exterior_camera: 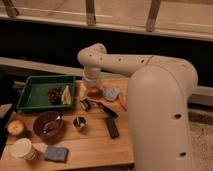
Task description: Wipe red bowl with brush
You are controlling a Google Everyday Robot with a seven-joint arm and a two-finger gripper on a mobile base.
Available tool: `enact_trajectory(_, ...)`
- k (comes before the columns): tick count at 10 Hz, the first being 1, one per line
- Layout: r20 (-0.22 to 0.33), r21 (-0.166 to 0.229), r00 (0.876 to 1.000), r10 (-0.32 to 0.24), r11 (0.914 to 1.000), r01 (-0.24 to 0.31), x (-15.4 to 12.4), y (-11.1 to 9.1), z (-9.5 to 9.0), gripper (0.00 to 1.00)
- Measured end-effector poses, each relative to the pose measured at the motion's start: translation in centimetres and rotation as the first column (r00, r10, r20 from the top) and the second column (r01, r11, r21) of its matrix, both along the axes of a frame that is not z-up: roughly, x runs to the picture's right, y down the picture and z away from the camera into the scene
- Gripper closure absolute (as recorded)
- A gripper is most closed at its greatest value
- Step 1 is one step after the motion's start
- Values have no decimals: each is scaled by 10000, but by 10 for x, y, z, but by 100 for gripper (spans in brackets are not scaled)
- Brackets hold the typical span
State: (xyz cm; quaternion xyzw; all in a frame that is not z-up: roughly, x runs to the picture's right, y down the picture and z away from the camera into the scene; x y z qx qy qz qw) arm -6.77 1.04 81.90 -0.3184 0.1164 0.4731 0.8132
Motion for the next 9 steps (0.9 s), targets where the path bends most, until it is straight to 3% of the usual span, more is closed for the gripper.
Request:
enact_trajectory(3, 0, -221, 9998, 182, 9996, -182, 11, 10, 16, 24)
enact_trajectory(5, -142, -52, 9975, 693, 9976, -694, 32, 20, 15, 24)
enact_trajectory(9, -164, -33, 9971, 741, 9972, -741, 31, 23, 16, 24)
